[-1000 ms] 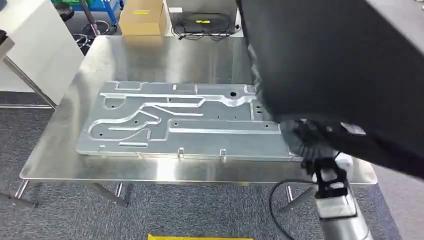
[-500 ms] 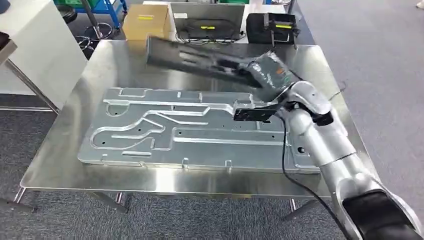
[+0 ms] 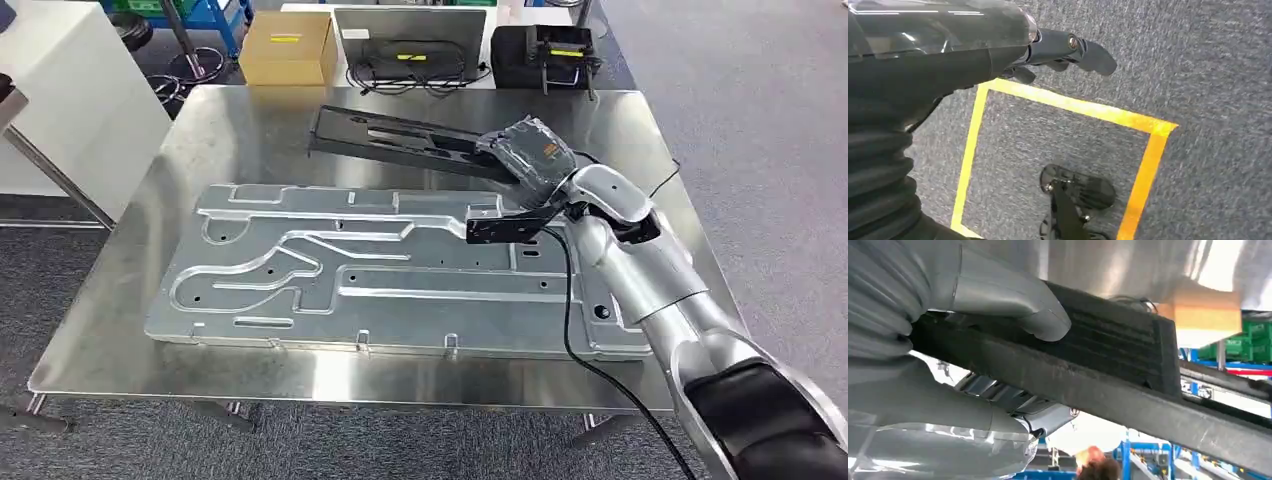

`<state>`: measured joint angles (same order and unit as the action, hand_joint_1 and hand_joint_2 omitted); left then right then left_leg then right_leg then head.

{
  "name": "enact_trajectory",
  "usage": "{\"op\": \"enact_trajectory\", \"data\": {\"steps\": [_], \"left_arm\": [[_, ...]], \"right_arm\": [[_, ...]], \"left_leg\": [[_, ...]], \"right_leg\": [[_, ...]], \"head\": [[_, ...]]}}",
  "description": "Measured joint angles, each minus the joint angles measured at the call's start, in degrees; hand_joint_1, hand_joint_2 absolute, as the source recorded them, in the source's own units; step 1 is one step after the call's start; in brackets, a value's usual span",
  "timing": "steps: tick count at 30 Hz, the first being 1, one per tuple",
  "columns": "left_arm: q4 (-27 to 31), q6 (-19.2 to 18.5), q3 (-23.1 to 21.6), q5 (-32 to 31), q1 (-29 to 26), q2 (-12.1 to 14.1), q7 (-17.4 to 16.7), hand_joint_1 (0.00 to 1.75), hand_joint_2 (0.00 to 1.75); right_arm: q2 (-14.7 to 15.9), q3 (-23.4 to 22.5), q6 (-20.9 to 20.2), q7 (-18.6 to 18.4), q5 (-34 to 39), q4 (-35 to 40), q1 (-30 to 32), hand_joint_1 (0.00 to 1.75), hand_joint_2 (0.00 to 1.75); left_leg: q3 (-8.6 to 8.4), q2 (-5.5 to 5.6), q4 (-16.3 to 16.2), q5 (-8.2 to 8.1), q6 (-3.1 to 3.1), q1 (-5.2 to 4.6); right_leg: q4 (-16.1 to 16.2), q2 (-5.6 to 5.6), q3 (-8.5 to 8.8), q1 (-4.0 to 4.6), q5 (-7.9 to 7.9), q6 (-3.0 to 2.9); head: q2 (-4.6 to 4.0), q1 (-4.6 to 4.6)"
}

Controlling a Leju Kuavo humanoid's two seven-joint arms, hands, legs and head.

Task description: Take the parts from the cabinet and place them on the table.

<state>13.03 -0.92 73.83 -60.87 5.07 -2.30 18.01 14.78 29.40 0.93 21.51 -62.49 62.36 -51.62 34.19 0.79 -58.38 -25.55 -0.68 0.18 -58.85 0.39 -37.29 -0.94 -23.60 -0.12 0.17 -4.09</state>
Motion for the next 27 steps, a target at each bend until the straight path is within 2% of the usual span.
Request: {"op": "enact_trajectory", "data": {"steps": [1, 2, 4, 5, 6, 7, 8, 9, 10, 11, 14, 16, 17, 19, 20, 21, 22, 23, 25, 26, 27], "left_arm": [[0.00, -0.28, 0.00, 0.20, 0.02, 0.09, 0.02, 0.00, 1.75], [0.00, -0.63, 0.00, 0.31, 0.10, 0.07, 0.02, 0.00, 1.75], [0.00, -1.07, 0.02, 0.72, 0.07, 0.04, 0.07, 0.00, 1.75], [0.00, -1.40, 0.09, 1.07, 0.04, 0.02, 0.18, 0.00, 1.75], [0.00, -1.64, 0.17, 1.13, 0.04, 0.02, 0.26, 0.00, 1.75], [0.00, -1.90, 0.24, 1.25, 0.04, 0.02, 0.48, 0.00, 1.75], [0.00, -2.01, 0.26, 1.38, 0.06, 0.02, 0.70, 0.00, 1.75], [0.00, -2.03, 0.33, 1.59, 0.07, 0.02, 0.92, 0.00, 1.75], [0.00, -2.01, 0.42, 1.68, 0.05, 0.02, 1.07, 0.00, 1.75], [0.00, -1.92, 0.61, 1.73, 0.06, 0.04, 1.16, 0.00, 1.75], [0.00, -1.92, 0.96, 1.81, -0.20, -0.02, 1.51, 0.00, 1.75], [0.00, -2.01, 1.03, 1.68, -0.41, -0.37, 1.99, 0.00, 1.75], [0.00, -2.01, 1.09, 1.68, -0.37, -0.39, 2.18, 0.00, 1.75], [0.00, -2.14, 1.18, 1.68, -0.32, -0.44, 2.47, 0.00, 1.75], [0.00, -2.34, 1.20, 1.66, -0.30, -0.46, 2.69, 0.00, 1.75], [0.00, -2.45, 1.22, 1.62, -0.33, -0.48, 2.80, 0.00, 1.75], [0.00, -2.49, 1.25, 1.57, -0.40, -0.50, 2.95, 0.00, 0.00], [0.00, -2.51, 1.25, 1.51, -0.42, -0.57, 3.06, 0.00, 0.00], [0.00, -2.51, 1.27, 1.33, -0.41, -0.81, 3.30, 0.00, 0.00], [0.00, -2.51, 1.27, 1.16, -0.39, -0.81, 3.41, 0.00, 0.00], [0.00, -2.56, 1.27, 1.07, -0.34, -0.83, 3.45, 0.00, 0.00]], "right_arm": [[-0.02, 0.66, -1.99, -0.24, -0.88, -0.28, -0.37, 1.73, 1.75], [-0.04, 1.73, -3.06, -0.28, -1.84, -1.49, -1.06, 1.73, 1.75], [-1.27, 4.77, -3.45, -0.48, -4.07, -6.46, -2.29, 1.73, 1.75], [-2.43, 6.61, -3.05, -0.50, -4.92, -9.89, -2.59, 1.73, 1.75], [-3.50, 8.27, -2.68, -0.44, -5.36, -12.93, -2.63, 0.00, 0.00], [-4.68, 9.99, -2.35, -0.37, -5.53, -16.05, -2.63, 0.00, 0.00], [-5.71, 11.20, -2.07, -0.22, -5.55, -18.11, -2.64, 0.00, 0.00], [-6.88, 12.65, -1.46, 0.09, -5.20, -21.06, -2.89, 0.00, 0.00], [-7.56, 13.28, -1.18, 0.20, -4.72, -22.72, -3.23, 0.00, 0.00], [-8.08, 13.85, -0.89, 0.24, -4.18, -24.33, -3.69, 0.00, 0.00], [-8.70, 14.84, -0.96, 1.05, -1.41, -27.32, -3.87, 0.00, 0.00], [-8.68, 14.88, -1.64, 2.41, 1.12, -27.80, -3.95, 0.00, 0.00], [-8.61, 14.88, -2.37, 3.17, 2.55, -28.11, -4.12, 0.00, 0.00], [-8.59, 14.91, -3.94, 4.43, 4.96, -28.37, -3.96, 0.00, 0.00], [-8.57, 14.95, -4.72, 4.99, 6.13, -28.48, -3.58, 0.00, 0.00], [-8.52, 15.04, -5.33, 5.38, 7.20, -28.52, -3.21, 0.00, 0.00], [-8.39, 15.12, -5.81, 5.68, 8.28, -28.48, -2.99, 0.00, 0.00], [-8.37, 15.21, -6.27, 5.99, 9.20, -28.37, -2.95, 0.00, 0.00], [-8.06, 15.30, -7.56, 6.78, 11.72, -27.32, -2.95, 0.00, 0.00], [-7.89, 15.30, -8.52, 7.41, 13.45, -26.66, -2.92, 0.00, 0.00], [-7.80, 15.30, -10.25, 8.27, 15.90, -25.85, -2.64, 0.00, 0.00]], "left_leg": [[0.22, -0.12, -0.83, -0.79, -0.26, 0.21], [1.40, -0.31, -3.67, -2.55, -0.42, 0.18], [5.61, -0.35, -12.61, -6.37, -0.63, 0.43], [7.74, -0.35, -16.73, -7.59, -0.72, 0.44], [8.68, -0.35, -18.10, -7.35, -0.78, 0.44], [8.34, -0.35, -16.82, -5.94, -0.73, 0.44], [6.93, -0.35, -13.36, -3.69, -0.60, 0.44], [4.16, -0.37, -7.20, -0.48, -0.21, 0.42], [2.08, -0.41, -2.66, 1.49, 0.31, 0.34], [1.13, -0.42, -0.79, 0.90, 0.60, 0.02], [1.03, -0.30, -0.40, 1.02, 0.88, -0.23], [0.33, -0.54, 0.81, 1.66, 1.60, 0.47], [0.17, -0.52, 1.05, 1.75, 1.84, 0.47], [0.18, -0.59, 1.06, 1.73, 1.95, 0.46], [0.18, -0.59, 1.02, 1.70, 2.00, 0.47], [0.18, -0.57, 0.96, 1.68, 2.00, 0.48], [0.15, -0.53, 0.89, 1.62, 1.95, 0.54], [0.14, -0.48, 0.77, 1.52, 1.82, 0.58], [0.13, -0.45, 0.26, 1.15, 1.32, 0.62], [0.36, -0.41, -0.11, 0.86, 0.88, 0.30], [0.43, -0.39, -0.25, 0.77, 0.63, 0.23]], "right_leg": [[0.33, -0.19, 0.44, -0.10, 0.03, -0.30], [0.43, -0.30, 0.68, -0.08, -0.08, -0.80], [0.41, -0.35, 0.93, 0.22, -0.29, -1.27], [0.37, -0.32, 1.02, 0.35, -0.39, -1.42], [0.31, -0.26, 1.10, 0.44, -0.44, -1.48], [0.24, -0.14, 1.17, 0.49, -0.52, -1.48], [0.16, -0.07, 1.24, 0.55, -0.60, -1.43], [0.05, -0.03, 1.36, 0.66, -0.73, -1.32], [0.01, -0.02, 1.38, 0.67, -0.85, -1.27], [-0.18, -0.01, 1.26, 1.05, -0.98, -1.02], [0.11, -0.08, 1.30, 0.74, -0.77, -0.17], [-0.40, -0.05, 1.27, 0.73, -1.41, 0.50], [-2.27, -0.08, 0.52, 0.85, -2.86, 0.80], [-10.80, -0.08, -3.45, 0.48, -7.20, 1.22], [-15.30, -0.10, -5.69, 0.27, -8.72, 1.47], [-17.33, -0.10, -6.74, 0.09, -8.83, 1.67], [-16.31, -0.14, -6.38, -0.09, -7.52, 1.79], [-13.11, -0.18, -4.87, -0.26, -5.45, 1.83], [-2.86, -0.40, 0.26, -0.47, -0.76, 1.82], [-0.46, -0.39, 1.48, -0.30, -1.38, 1.59], [-0.34, -0.24, 1.25, -0.04, -1.15, 1.13]], "head": [[0.00, 0.00], [0.00, -0.02], [0.00, 0.00], [0.00, 0.00], [0.00, -0.02], [0.00, 0.00], [0.00, -0.02], [0.00, -0.02], [0.00, 0.00], [0.00, -0.02], [0.00, 0.00], [0.00, 0.00], [0.00, 0.00], [0.00, 0.00], [0.00, 0.00], [0.00, 0.00], [0.00, 0.00], [0.00, 0.00], [0.00, 0.00], [0.00, 0.00], [0.00, -0.02]]}}
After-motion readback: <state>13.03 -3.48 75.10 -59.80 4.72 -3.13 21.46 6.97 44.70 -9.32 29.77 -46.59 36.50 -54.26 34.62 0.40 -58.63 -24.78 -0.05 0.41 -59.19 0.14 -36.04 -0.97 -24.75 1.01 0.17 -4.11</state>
